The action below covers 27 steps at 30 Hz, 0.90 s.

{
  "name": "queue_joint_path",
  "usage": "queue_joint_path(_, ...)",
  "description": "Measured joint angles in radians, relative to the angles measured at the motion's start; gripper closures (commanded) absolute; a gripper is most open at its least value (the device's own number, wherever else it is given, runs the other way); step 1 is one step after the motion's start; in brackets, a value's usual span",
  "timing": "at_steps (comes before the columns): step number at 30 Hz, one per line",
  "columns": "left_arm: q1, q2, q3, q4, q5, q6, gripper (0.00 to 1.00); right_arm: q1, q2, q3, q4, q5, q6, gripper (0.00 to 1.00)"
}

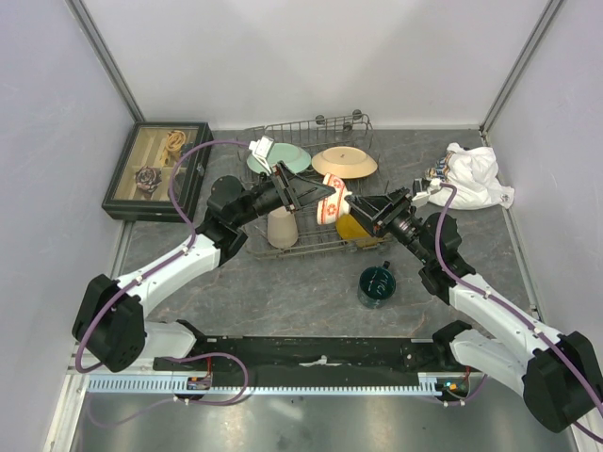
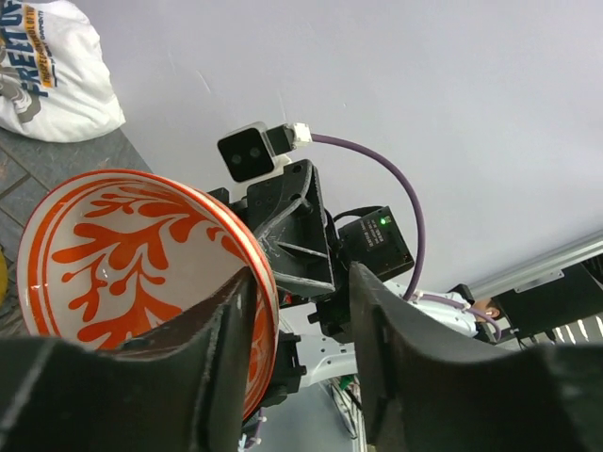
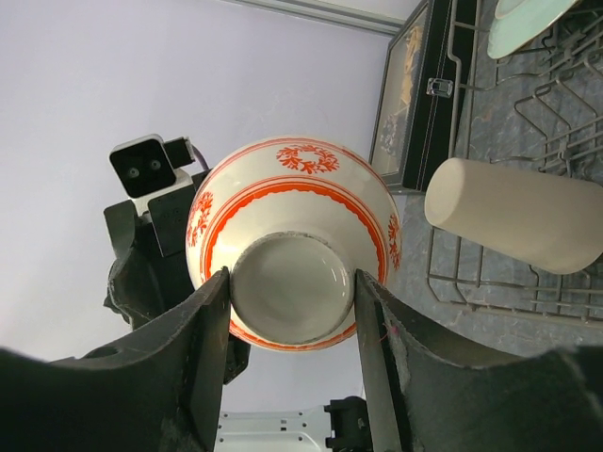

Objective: Load the mixed dishes into the dish rack

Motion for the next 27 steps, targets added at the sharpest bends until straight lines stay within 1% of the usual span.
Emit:
queue_joint_path(6,-0.003,0.000,0.000,0.013,0.000,0.001,0.37,-0.009,0.001,0.000,-0.002,-0.014,0.000,1.00)
queue_joint_path(10,-0.003,0.000,0.000,0.000,-0.006,0.009,0.36,-0.022,0.001,0.000,-0.002,-0.022,0.000,1.00)
queue_joint_path(22,-0.003,-0.002,0.000,-0.177,-0.054,0.112,0.35,-0.064,0.001,0.000,-0.022,-0.041,-0.011,1.00)
queue_joint_path(27,-0.003,-0.012,0.009,-0.238,-0.077,0.145,0.33,-0.076,0.001,0.000,-0.059,-0.048,-0.033,1.00)
